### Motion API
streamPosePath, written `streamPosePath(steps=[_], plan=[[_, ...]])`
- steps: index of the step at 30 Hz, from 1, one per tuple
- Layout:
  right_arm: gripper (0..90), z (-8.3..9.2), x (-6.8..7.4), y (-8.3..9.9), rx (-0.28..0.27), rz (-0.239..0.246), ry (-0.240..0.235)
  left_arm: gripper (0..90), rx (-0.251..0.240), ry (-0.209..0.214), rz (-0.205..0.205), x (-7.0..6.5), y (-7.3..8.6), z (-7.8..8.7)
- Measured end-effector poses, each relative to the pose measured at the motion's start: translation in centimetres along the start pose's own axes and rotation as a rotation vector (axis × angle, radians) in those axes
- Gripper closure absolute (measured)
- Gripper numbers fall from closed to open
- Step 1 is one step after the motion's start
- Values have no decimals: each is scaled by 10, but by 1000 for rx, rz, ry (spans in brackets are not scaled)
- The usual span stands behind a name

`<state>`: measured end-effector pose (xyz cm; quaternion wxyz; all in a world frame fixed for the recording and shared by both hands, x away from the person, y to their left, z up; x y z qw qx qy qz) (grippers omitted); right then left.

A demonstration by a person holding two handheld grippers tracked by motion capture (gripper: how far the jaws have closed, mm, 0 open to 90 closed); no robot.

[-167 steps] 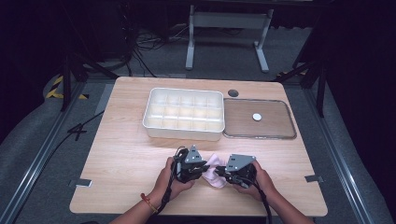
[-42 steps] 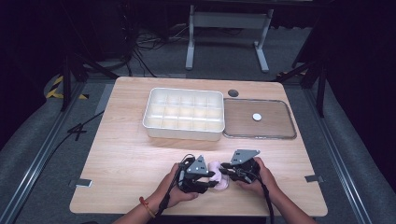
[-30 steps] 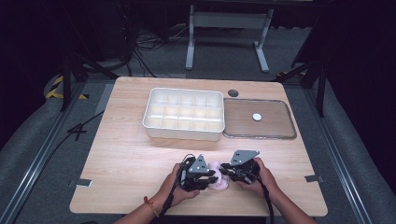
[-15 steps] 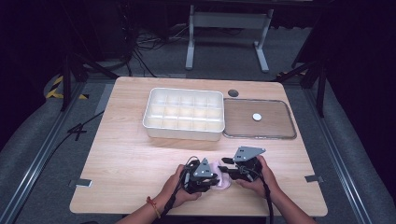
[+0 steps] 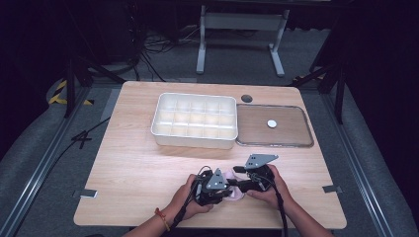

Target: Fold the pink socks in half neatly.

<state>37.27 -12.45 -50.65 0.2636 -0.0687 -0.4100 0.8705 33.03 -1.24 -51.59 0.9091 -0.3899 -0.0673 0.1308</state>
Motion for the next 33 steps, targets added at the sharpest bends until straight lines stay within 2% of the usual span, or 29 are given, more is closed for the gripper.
streamPosePath(steps=[2,6,8,10,11,13,14,16,17,19,21,23,24,26,29,30,33], plan=[[477,-1,-1,1,11,-2,6,707,4,1,-2,0,0,2],[478,-2,-6,9,44,-19,11,604,31,0,-50,3,2,18],[480,-3,-8,12,61,-25,5,577,55,-28,-72,9,7,30],[481,-2,-10,13,75,-46,-13,549,70,-42,-54,15,12,38],[480,-2,-10,13,79,-38,-11,540,80,-54,-43,19,16,43],[474,-1,-9,11,85,-17,12,520,100,-67,-31,26,27,54],[474,0,-8,10,88,-25,18,515,110,-71,-29,28,32,57],[474,1,-7,9,84,-30,25,505,128,-88,-11,33,47,68],[474,2,-6,7,81,-23,24,497,141,-80,2,34,53,71],[478,3,-3,5,79,-16,21,477,166,-92,27,39,72,81],[472,4,2,3,69,-7,2,459,190,-101,47,43,86,87],[468,5,6,1,68,4,0,454,182,-108,74,47,97,92],[462,6,8,-1,62,-2,-5,450,182,-108,74,47,97,92],[460,5,9,-1,66,-11,-7,449,171,-114,107,50,103,97],[435,0,12,4,102,-17,-21,445,166,-124,127,53,108,102],[433,-1,11,7,110,-36,-26,445,163,-122,130,54,108,102],[433,-4,6,13,128,-89,-82,439,158,-123,128,54,108,101]])
Point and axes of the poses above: each handheld gripper's, and its own axes: z roughly backward along the jaws, y roughly out of its underside, x roughly to its left, the point moved 7 cm from there along -z, roughly forward along the jaws, and after that the axes turned 2 degrees about -z, right-handed, at the moved point
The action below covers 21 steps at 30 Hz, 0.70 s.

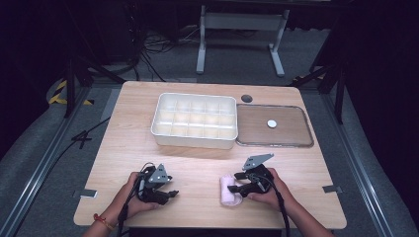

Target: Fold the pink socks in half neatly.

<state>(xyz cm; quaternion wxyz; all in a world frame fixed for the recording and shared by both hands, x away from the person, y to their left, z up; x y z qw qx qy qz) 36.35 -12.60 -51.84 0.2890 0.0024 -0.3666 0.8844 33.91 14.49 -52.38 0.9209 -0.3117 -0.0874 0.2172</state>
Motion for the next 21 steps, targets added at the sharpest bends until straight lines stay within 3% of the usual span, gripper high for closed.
streamPosePath(steps=[1,3,10,16,21], plan=[[456,-1,-2,2,0,-27,-41,435,1,-1,-1,0,0,0],[557,-1,-1,2,10,-15,-73,429,3,-3,2,0,0,0],[730,-3,7,2,46,2,-133,374,-22,-2,21,4,2,-1],[772,-1,14,0,45,71,-113,254,-68,-24,62,8,5,-4],[777,5,18,-2,18,116,-91,194,-92,-39,69,11,6,-6]])
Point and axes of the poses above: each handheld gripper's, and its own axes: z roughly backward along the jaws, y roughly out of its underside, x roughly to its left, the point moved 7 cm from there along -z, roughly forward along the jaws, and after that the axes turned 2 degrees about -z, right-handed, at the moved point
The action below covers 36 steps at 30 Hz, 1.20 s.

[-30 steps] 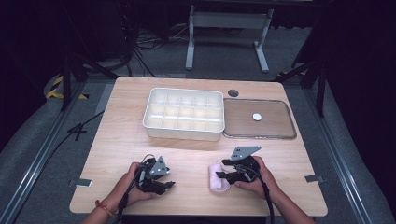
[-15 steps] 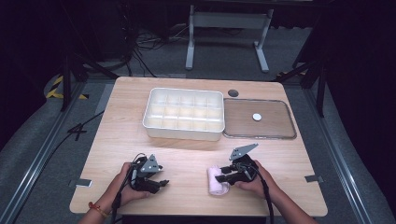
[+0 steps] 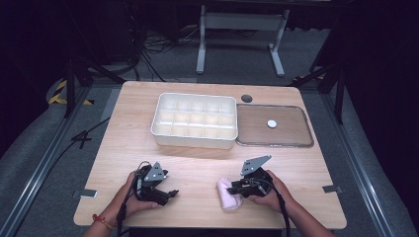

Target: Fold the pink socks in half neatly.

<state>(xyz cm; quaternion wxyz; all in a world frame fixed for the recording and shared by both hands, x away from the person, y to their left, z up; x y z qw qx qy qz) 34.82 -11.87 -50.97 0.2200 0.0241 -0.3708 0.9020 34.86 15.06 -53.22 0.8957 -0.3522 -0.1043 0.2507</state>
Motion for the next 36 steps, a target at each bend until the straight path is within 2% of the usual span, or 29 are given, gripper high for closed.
streamPosePath(steps=[7,16,19,25,36], plan=[[776,7,1,-4,-35,38,32,153,-12,1,2,1,0,-2],[773,23,-5,-11,-119,77,108,149,-9,0,-4,4,-1,-3],[773,28,-8,-13,-139,76,123,149,-12,-5,7,4,-1,-3],[774,38,-12,-16,-168,89,159,148,-9,-4,1,5,-1,-3],[773,59,-21,-21,-236,84,218,148,-11,-3,7,6,-2,-4]])
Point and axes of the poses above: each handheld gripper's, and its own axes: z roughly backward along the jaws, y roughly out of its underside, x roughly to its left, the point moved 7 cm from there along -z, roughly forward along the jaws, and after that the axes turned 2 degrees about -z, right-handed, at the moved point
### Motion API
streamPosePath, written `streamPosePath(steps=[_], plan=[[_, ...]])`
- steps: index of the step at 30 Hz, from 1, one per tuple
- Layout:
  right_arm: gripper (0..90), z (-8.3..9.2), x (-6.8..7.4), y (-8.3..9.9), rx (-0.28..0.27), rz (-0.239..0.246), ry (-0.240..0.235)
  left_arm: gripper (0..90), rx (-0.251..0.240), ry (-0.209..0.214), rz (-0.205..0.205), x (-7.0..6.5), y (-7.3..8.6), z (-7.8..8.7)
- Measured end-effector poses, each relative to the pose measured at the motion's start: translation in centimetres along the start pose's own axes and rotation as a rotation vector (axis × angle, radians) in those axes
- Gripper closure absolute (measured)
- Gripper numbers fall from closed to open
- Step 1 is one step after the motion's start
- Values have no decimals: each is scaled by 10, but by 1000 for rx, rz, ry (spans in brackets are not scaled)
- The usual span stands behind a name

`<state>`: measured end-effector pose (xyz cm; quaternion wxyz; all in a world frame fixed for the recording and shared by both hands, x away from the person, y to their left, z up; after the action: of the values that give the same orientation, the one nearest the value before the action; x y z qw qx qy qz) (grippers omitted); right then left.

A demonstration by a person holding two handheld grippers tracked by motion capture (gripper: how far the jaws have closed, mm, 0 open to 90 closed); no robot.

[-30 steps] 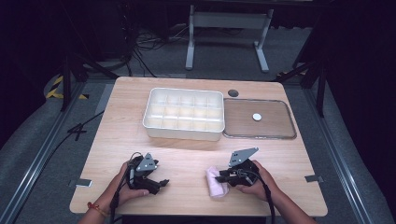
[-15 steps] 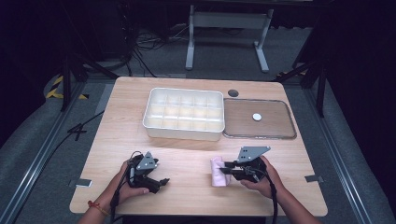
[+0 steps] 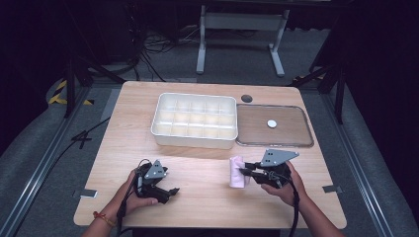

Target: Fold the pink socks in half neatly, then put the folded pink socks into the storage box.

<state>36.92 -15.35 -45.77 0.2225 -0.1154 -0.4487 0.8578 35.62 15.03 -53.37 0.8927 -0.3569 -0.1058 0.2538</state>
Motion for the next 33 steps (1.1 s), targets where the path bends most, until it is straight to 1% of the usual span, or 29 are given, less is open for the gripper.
streamPosePath(steps=[2,6,8,11,12,13,23,24,30,33], plan=[[773,3,-2,-2,-12,5,13,148,1,-1,-6,1,0,0],[774,9,-6,-6,-34,6,24,148,1,0,-6,1,0,0],[774,11,-8,-8,-45,8,38,148,1,0,-7,1,0,0],[773,16,-12,-11,-67,4,51,148,1,0,-5,0,0,0],[773,16,-12,-11,-67,4,51,148,1,0,-5,0,0,0],[773,18,-14,-12,-75,1,62,148,1,0,-3,0,0,0],[773,25,-19,-19,-116,-1,90,148,1,0,-6,1,0,0],[773,26,-20,-21,-120,-2,91,148,0,0,-1,0,0,0],[773,31,-24,-30,-155,-4,98,148,0,-2,1,0,0,0],[773,34,-28,-35,-172,-4,111,148,-1,-2,1,0,0,0]])
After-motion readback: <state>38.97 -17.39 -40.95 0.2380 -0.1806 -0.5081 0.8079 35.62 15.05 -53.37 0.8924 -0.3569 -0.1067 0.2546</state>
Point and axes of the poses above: each handheld gripper's, and its own axes: z roughly backward along the jaws, y roughly out of its underside, x roughly to its left, the point moved 7 cm from there along -z, roughly forward along the jaws, and after that the axes turned 2 degrees about -z, right-handed, at the moved point
